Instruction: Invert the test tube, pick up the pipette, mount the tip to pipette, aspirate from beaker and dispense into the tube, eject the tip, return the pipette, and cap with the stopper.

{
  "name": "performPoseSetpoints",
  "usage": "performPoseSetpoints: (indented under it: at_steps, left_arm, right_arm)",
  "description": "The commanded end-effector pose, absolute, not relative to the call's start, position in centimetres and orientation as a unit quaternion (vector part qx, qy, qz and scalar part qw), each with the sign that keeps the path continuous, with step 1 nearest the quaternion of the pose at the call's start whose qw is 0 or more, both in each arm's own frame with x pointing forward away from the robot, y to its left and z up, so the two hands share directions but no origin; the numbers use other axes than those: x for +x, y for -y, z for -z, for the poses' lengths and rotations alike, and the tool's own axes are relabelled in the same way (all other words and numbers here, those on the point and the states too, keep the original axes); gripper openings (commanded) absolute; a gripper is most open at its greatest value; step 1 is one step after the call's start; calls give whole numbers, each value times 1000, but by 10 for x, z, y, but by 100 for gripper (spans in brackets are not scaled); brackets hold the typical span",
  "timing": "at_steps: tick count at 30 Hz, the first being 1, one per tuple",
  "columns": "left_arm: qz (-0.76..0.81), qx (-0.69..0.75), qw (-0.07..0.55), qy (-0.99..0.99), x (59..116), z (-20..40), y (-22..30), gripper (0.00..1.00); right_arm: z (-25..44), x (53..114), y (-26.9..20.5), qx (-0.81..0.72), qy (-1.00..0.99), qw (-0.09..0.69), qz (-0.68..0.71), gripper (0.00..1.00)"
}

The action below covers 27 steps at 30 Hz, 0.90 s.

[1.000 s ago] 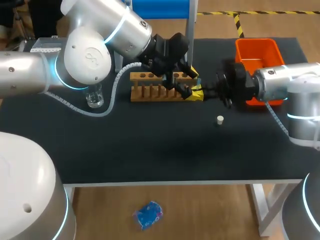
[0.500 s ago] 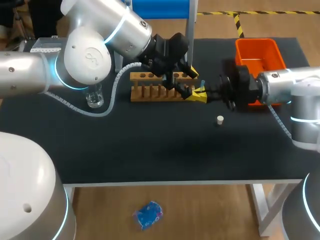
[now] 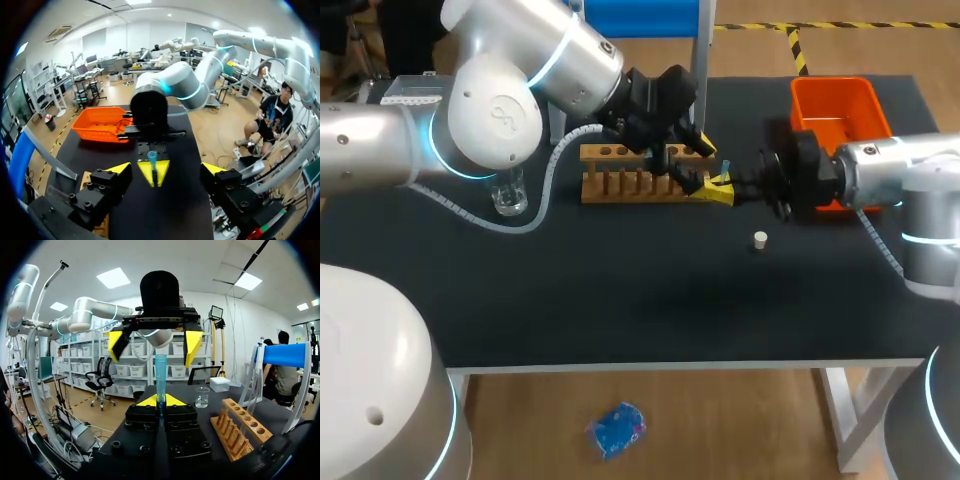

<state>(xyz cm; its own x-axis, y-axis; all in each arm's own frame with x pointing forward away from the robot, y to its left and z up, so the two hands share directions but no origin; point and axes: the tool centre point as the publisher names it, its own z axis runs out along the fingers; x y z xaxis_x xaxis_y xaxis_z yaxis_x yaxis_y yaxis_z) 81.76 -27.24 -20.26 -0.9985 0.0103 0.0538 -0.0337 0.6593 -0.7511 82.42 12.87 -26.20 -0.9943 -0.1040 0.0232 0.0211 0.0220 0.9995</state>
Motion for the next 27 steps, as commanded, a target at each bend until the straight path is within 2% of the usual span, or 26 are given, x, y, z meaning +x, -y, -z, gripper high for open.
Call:
performPoseSetpoints:
  at_steps: [1,6,7,8,9,27]
  left_arm:
    - [-435,74,0,897,826,204,236,0]
    - [-426,151,-35,891,831,205,197,0]
    - [-426,151,-35,891,831,205,197,13]
    - [-426,151,-35,891,831,205,197,90]
    - [-426,151,-35,891,831,205,197,100]
    - [-426,151,-35,891,831,205,197,100]
  right_arm:
    - [262,824,-128,30,714,45,699,0]
    - [262,824,-128,30,714,45,699,0]
    - [262,824,-128,30,714,45,699,0]
    - [262,824,-128,30,714,45,699,0]
    - [262,824,-128,30,714,45,699,0]
    - [262,824,-128,30,714,45,699,0]
